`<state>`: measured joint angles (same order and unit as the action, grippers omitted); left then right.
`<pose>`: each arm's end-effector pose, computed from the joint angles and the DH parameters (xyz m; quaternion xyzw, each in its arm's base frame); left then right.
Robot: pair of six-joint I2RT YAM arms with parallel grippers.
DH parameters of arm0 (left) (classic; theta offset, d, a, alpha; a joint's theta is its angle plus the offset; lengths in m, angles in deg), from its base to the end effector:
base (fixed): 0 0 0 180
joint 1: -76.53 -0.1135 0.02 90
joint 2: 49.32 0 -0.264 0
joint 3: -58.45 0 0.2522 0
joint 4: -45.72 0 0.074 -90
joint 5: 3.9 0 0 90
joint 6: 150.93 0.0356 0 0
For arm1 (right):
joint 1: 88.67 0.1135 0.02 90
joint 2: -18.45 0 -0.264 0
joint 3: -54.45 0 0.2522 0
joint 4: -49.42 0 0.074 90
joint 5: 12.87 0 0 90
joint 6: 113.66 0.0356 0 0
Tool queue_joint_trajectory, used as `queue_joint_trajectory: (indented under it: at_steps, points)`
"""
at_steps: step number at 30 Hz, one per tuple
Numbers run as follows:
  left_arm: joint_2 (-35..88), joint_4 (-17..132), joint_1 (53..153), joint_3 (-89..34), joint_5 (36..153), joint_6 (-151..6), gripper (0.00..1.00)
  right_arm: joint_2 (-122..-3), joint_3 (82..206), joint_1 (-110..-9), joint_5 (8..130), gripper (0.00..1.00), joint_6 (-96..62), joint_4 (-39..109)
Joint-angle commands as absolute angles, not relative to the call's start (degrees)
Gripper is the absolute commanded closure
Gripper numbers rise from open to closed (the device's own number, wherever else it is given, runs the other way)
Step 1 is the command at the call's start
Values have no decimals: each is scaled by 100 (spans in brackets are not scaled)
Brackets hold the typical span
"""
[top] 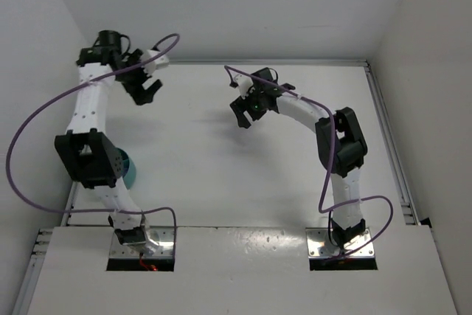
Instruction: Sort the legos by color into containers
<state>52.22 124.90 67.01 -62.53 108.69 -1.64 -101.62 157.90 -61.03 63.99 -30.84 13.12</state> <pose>0.3617 0.0468 0.3638 0.4447 0.8372 -0.0114 0.3180 0.4033 0.2203 0.1831 -0.3165 0.8878 0.1629 0.2916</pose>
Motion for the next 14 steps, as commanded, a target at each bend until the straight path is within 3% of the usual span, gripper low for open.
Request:
queue_joint_trajectory:
  at_steps: [1, 6, 14]
  points:
    - [5729, 12224, 7432, -6745, 10991, -2408, 0, -9986, 16199, -6230, 6597, 19, -2823, 1422]
    - [6344, 11398, 8013, -6685, 11009, -3823, 0, -9766, 16199, -6545, 6992, 6, -2647, 1360]
    - [6459, 10001, 8382, -6141, 11405, -4871, 0, -9590, 16032, -7144, 7125, 0, -2586, 1308]
